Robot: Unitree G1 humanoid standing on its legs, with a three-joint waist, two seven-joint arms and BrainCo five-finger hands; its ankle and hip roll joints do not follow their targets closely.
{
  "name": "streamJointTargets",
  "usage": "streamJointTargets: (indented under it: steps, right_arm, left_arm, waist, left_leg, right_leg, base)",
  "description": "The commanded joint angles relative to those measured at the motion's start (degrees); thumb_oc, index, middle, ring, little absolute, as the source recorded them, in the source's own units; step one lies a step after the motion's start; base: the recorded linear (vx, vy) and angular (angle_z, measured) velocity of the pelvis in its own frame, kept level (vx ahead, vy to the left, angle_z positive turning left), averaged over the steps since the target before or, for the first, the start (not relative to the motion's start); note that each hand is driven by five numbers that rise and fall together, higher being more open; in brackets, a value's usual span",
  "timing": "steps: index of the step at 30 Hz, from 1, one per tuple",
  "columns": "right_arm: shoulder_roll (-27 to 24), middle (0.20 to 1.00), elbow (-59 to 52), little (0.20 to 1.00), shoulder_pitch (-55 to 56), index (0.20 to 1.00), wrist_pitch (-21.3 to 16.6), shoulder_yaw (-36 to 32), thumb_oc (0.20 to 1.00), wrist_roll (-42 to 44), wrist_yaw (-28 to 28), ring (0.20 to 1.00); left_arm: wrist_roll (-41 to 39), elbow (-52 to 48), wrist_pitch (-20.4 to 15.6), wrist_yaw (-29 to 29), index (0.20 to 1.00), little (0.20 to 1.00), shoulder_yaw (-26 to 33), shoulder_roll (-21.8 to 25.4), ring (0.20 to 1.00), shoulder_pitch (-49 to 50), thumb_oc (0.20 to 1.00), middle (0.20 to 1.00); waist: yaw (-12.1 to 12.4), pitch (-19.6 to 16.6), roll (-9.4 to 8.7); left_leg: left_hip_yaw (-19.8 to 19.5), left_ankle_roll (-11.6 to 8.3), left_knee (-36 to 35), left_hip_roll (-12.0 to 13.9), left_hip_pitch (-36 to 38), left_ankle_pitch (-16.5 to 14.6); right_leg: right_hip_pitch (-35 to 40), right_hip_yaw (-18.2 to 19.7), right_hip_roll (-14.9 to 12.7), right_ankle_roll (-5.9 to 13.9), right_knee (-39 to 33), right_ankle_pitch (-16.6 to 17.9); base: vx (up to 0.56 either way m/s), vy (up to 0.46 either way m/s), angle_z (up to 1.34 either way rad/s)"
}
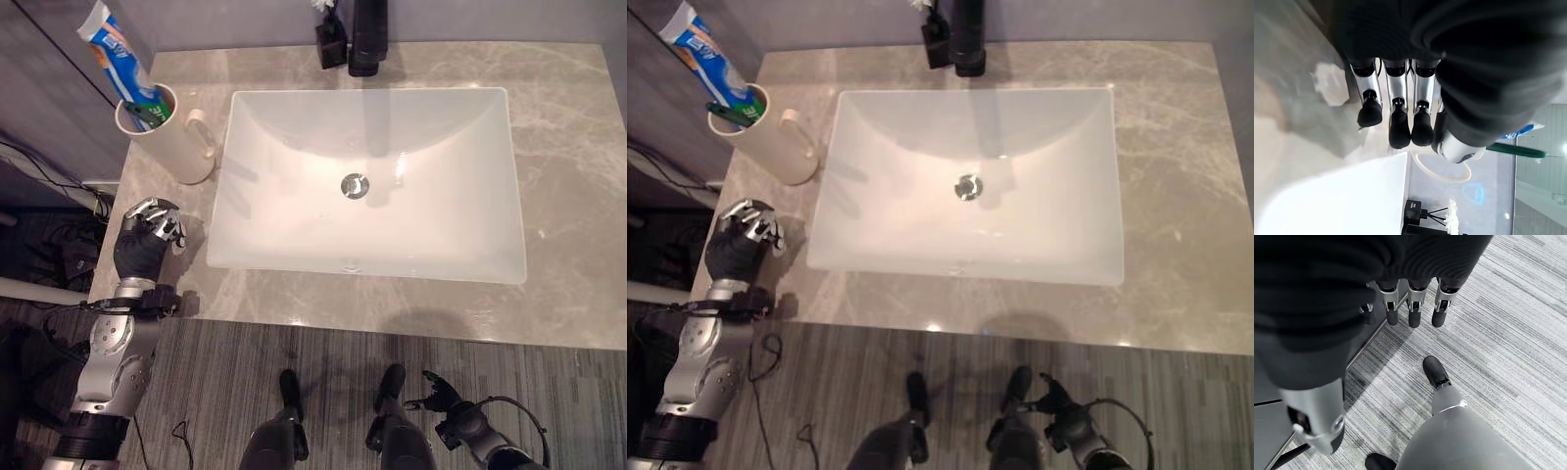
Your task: Put brush and paste in cup on sink, flatten towel.
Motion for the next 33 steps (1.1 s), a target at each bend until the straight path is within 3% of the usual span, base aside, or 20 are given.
streamJointTargets:
  steps: [1, 14, 18, 22, 26, 33]
  right_arm:
    - [-0.68, 1.0, -1.02, 1.0, -0.61, 1.0, -0.62, -0.01, 1.0, -0.14, -1.26, 1.0]
    - [-0.98, 1.0, -1.49, 1.0, -0.28, 1.0, -0.69, -0.33, 1.0, 1.82, -1.67, 1.0]
    - [-0.49, 1.0, -1.13, 1.0, -1.58, 1.0, -0.97, 0.51, 1.0, 3.56, -1.86, 1.0]
    - [-0.37, 1.0, -1.7, 1.0, -2.14, 1.0, -1.17, 1.99, 1.0, 3.99, -1.82, 1.0]
    - [-0.13, 1.0, -1.16, 1.0, -2.29, 1.0, -1.19, 1.42, 1.0, 4.7, -2.5, 1.0]
    - [-0.39, 1.0, 0.13, 1.0, -1.4, 1.0, -1.22, -0.1, 1.0, 4.32, -2.31, 1.0]
  left_arm:
    - [2.82, 2.74, -3.21, 3.45, 0.2, 0.2, -0.06, 2.04, 0.2, -6.15, 0.2, 0.2]
    - [2.69, 10.67, -4.99, 8.41, 0.2, 0.2, 1.28, 8.2, 0.2, -16.25, 0.2, 0.2]
    - [2.23, 17.55, -5.32, 9.84, 0.2, 0.2, -1.04, 12.6, 0.2, -23.33, 0.2, 0.2]
    - [1.29, 21.98, -5.71, 10.68, 0.2, 0.2, -4.15, 13.25, 0.2, -28.81, 0.2, 0.2]
    - [1.29, 20.22, -6.04, 10.44, 0.2, 0.2, -4.09, 12.52, 0.2, -27.57, 0.2, 0.2]
    - [1.97, 14.79, -5.75, 7.64, 0.2, 0.2, 0.67, 12.86, 0.2, -17.1, 0.2, 0.2]
  waist:
    - [-0.98, 0.67, -1.2]
    - [-2.16, 0.68, -2.4]
    - [-2.76, 0.54, -2.77]
    - [-3.16, 0.53, -3.22]
    - [-3.01, 0.75, -3.47]
    - [-2.04, 0.49, -3.43]
  left_leg:
    - [-3.88, -0.43, -0.03, 0.59, -3.54, 3.57]
    - [-3.67, -0.82, -0.03, 0.78, -5.48, 3.65]
    - [-3.85, -1.09, -0.03, 0.92, -6.51, 3.81]
    - [-4.33, -1.38, -0.03, 1.33, -7.15, 4.08]
    - [-4.79, -1.36, -0.03, 1.38, -7.15, 4.07]
    - [-4.6, -1.33, -0.03, 1.33, -6.64, 3.81]
  right_leg:
    - [3.6, 2.31, -4.12, 6.39, 0.74, 0.14]
    - [1.87, 2.92, -4.04, 6.95, 0.02, 0.95]
    - [0.98, 3.02, -3.94, 7.35, -0.11, 1.52]
    - [0.81, 2.68, -3.7, 7.37, -0.1, 1.53]
    - [1.18, 2.25, -3.7, 7.3, -0.07, 1.46]
    - [1.35, 2.32, -3.77, 7.19, -0.11, 1.27]
  base:
    - [0.0, 0.0, 0.0]
    - [0.02, -0.011, -0.02]
    - [0.0, 0.0, 0.0]
    - [0.0, 0.0, 0.0]
    - [0.0, -0.005, 0.01]
    - [0.0, 0.0, 0.0]
